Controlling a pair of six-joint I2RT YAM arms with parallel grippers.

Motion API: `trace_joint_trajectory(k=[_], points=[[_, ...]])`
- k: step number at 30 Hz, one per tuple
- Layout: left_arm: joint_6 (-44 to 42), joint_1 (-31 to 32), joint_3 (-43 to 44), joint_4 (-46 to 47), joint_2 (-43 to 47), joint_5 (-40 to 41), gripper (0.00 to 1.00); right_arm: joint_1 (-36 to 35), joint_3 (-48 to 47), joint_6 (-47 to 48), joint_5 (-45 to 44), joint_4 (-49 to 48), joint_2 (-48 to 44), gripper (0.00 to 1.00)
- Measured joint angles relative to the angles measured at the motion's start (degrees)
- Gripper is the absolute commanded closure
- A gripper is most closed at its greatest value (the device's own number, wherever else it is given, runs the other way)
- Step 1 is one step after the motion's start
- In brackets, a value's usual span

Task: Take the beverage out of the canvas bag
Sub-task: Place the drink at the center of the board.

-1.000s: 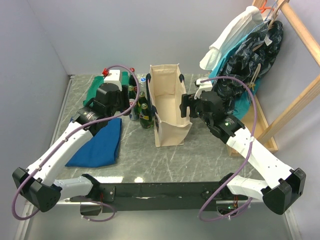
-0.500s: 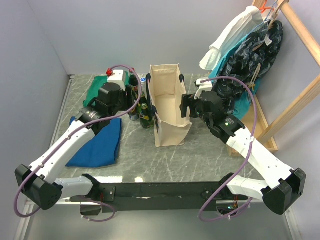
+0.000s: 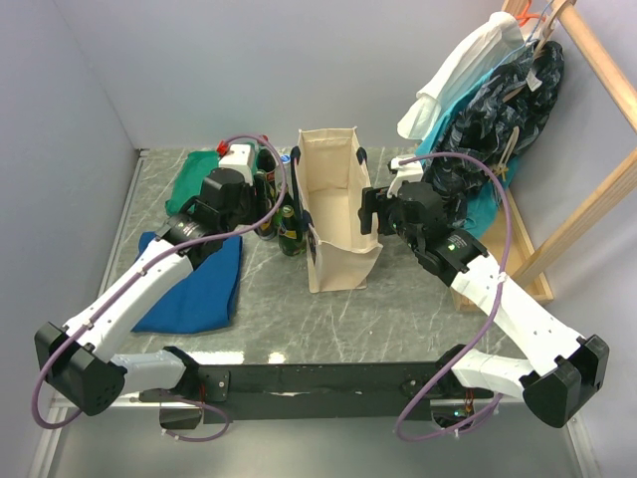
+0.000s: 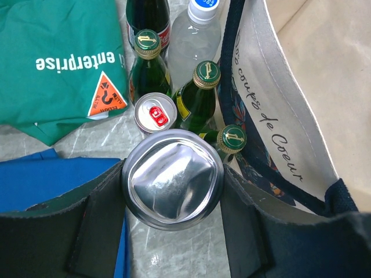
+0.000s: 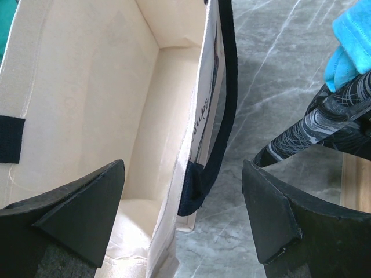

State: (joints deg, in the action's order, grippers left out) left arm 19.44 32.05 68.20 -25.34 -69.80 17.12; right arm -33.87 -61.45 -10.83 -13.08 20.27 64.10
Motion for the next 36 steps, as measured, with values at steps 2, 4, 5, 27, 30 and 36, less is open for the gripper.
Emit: trace_joint_trajectory(k=[2, 4, 5, 27, 30, 36], points=[[0.0, 0.0, -0.5, 0.4, 0.0, 0.0, 0.99, 0.0, 0.0, 0.0, 0.0, 0.0, 0.0, 0.12], [0.3, 0.0, -0.8, 0.5, -0.1, 0.1, 0.99, 0.0, 0.0, 0.0, 0.0, 0.1, 0.0, 0.12], [0.5, 0.0, -1.1, 0.7, -0.1, 0.1, 0.99, 0.0, 0.0, 0.0, 0.0, 0.2, 0.0, 0.12], [1.3, 0.0, -7.5, 5.0, 0.0, 0.3, 0.99, 0.0, 0.0, -0.2, 0.0, 0.5, 0.0, 0.12], [1.3, 0.0, -7.5, 5.4, -0.1, 0.3, 0.99, 0.0, 0.0, -0.2, 0.0, 0.6, 0.0, 0.13], [1.3, 0.0, -7.5, 6.1, -0.3, 0.2, 0.99, 0.0, 0.0, -0.2, 0.0, 0.8, 0.0, 0.12]])
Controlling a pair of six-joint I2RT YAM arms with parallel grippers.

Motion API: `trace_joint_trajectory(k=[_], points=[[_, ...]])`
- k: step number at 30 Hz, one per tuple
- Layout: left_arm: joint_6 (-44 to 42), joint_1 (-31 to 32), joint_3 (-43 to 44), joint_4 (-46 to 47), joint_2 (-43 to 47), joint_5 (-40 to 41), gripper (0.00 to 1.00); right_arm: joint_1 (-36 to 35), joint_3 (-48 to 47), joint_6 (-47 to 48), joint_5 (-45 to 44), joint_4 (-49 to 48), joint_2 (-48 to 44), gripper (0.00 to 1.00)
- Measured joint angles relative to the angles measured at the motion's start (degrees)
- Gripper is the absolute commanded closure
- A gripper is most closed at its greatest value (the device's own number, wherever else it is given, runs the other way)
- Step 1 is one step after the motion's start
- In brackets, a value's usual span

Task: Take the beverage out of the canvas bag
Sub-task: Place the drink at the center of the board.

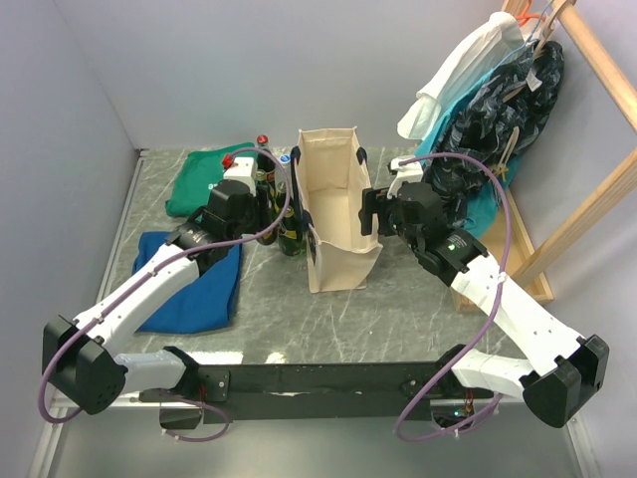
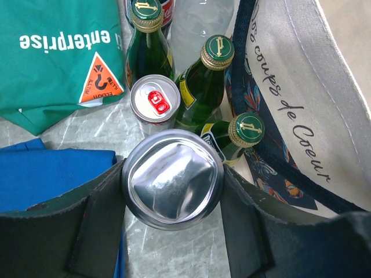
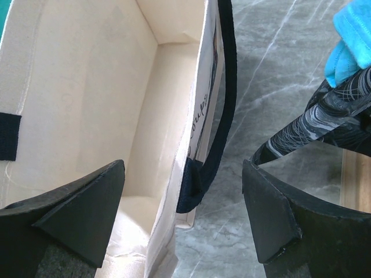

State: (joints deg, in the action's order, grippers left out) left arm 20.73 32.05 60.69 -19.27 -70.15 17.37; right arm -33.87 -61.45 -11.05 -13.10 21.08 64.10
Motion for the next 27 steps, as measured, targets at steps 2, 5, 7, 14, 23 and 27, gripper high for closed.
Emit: trace_joint_trajectory(k=[2, 5, 7, 14, 23, 27], points=[[0.0, 0.0, -0.1, 0.2, -0.1, 0.0, 0.99, 0.0, 0.0, 0.0, -0.1, 0.0, 0.0, 0.12], [0.0, 0.0, -0.6, 1.0, -0.2, 0.0, 0.99, 0.0, 0.0, -0.1, -0.5, 0.0, 0.0, 0.12], [0.0, 0.0, -0.7, 1.2, -0.3, 0.0, 0.99, 0.0, 0.0, -0.1, -0.8, -0.1, 0.0, 0.12], [-0.1, -0.1, -1.3, 2.3, -1.7, 0.3, 0.99, 0.0, 0.0, -0.3, -1.1, 0.0, 0.0, 0.11], [-0.3, -0.1, -3.1, 3.1, -3.1, 0.3, 0.99, 0.0, 0.1, -0.3, -1.3, -0.1, 0.0, 0.12], [-0.3, -0.1, -3.5, 4.1, -3.3, 0.3, 0.99, 0.0, 0.3, -0.3, -1.5, -0.5, 0.0, 0.12]])
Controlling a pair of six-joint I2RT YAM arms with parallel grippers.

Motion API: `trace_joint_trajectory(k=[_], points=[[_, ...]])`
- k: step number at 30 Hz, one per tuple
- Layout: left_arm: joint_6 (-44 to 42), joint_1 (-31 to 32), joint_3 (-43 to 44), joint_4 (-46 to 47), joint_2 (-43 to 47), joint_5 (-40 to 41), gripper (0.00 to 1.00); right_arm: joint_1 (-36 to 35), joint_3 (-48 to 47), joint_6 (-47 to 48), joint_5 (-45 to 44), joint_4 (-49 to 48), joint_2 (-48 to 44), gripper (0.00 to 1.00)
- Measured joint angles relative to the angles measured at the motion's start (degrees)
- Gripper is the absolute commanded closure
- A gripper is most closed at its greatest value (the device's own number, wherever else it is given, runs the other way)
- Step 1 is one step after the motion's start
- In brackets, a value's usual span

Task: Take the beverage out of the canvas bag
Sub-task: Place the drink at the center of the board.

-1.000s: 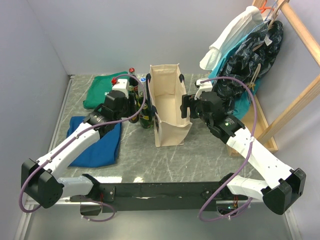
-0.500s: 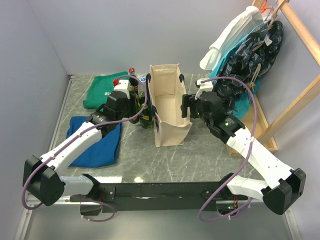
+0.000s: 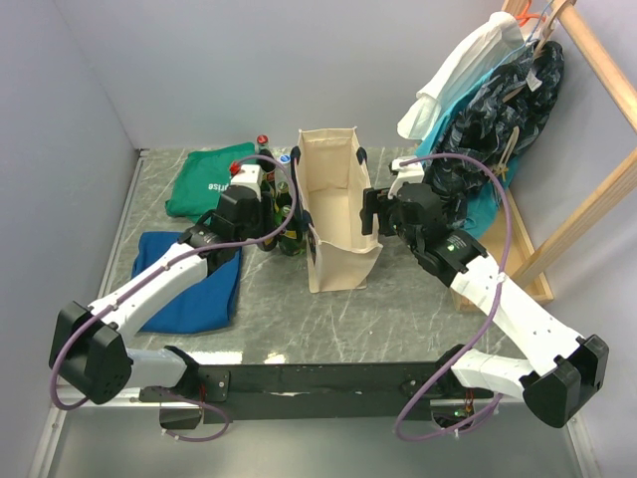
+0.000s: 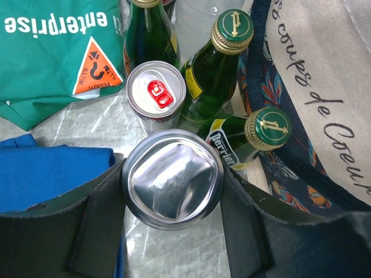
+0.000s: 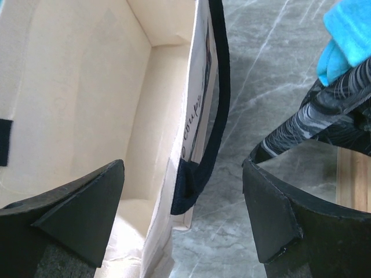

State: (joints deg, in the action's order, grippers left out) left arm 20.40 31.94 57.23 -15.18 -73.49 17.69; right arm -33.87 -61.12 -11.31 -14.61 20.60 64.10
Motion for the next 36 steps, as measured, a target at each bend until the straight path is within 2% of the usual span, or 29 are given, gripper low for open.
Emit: trace_joint_trajectory(k=[36], points=[[0.1, -0.2, -7.1, 10.0, -4.4, 0.2, 0.99, 0.0, 1.5, -0.1, -1.4, 0.1, -0.3, 0.11]])
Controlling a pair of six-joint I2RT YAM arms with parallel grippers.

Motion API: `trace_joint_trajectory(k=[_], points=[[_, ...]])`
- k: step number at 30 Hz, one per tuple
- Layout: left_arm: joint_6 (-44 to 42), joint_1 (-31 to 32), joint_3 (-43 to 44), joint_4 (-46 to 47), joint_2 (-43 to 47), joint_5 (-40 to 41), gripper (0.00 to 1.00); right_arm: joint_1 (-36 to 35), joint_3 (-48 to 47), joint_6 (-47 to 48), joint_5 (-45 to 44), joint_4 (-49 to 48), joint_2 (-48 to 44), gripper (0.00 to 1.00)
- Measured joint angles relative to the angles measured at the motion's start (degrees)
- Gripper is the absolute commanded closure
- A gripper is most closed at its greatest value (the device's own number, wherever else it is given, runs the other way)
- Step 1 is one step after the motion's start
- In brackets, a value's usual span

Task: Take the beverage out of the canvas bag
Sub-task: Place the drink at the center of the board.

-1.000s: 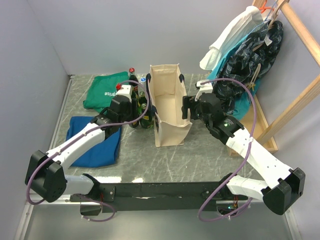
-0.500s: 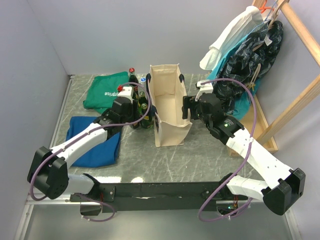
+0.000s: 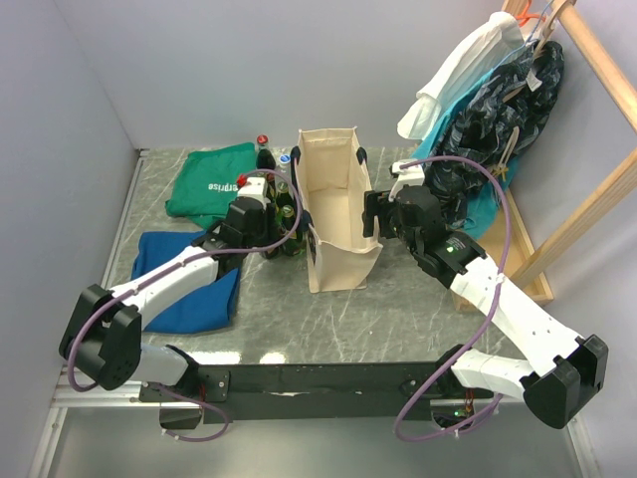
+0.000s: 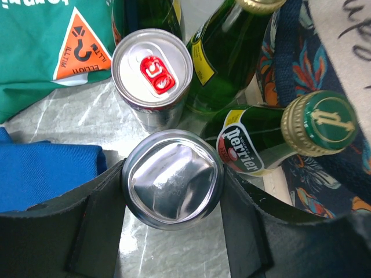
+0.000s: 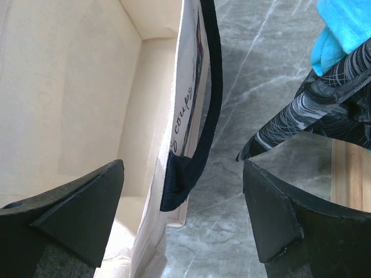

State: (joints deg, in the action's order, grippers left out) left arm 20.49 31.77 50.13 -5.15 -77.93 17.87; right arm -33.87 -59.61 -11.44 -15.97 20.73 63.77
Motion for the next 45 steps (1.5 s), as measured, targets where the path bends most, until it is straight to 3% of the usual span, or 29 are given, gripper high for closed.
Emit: trace_joint_trajectory(k=[13, 17, 21, 35, 40, 45], points=[[0.2, 0.0, -0.9, 1.9, -0.7, 0.2, 0.99, 0.0, 0.0, -0.1, -0.2, 0.0, 0.0, 0.11], [0.2, 0.0, -0.9, 2.0, -0.8, 0.3, 0.81, 0.0, 0.0, 0.0, -0.2, 0.0, 0.0, 0.11], [0.2, 0.0, -0.9, 1.9, -0.8, 0.2, 0.72, 0.0, 0.0, 0.0, -0.1, 0.0, 0.1, 0.11], [0.2, 0.0, -0.9, 1.9, -0.8, 0.3, 0.67, 0.0, 0.0, 0.0, 0.1, -0.1, 1.1, 0.11], [0.2, 0.0, -0.8, 1.9, -0.8, 0.2, 0.57, 0.0, 0.0, 0.0, 0.2, -0.1, 1.2, 0.11], [0.2, 0.0, -0.8, 1.8, -0.8, 0.2, 0.54, 0.0, 0.0, 0.0, 0.3, -0.1, 1.2, 0.11]])
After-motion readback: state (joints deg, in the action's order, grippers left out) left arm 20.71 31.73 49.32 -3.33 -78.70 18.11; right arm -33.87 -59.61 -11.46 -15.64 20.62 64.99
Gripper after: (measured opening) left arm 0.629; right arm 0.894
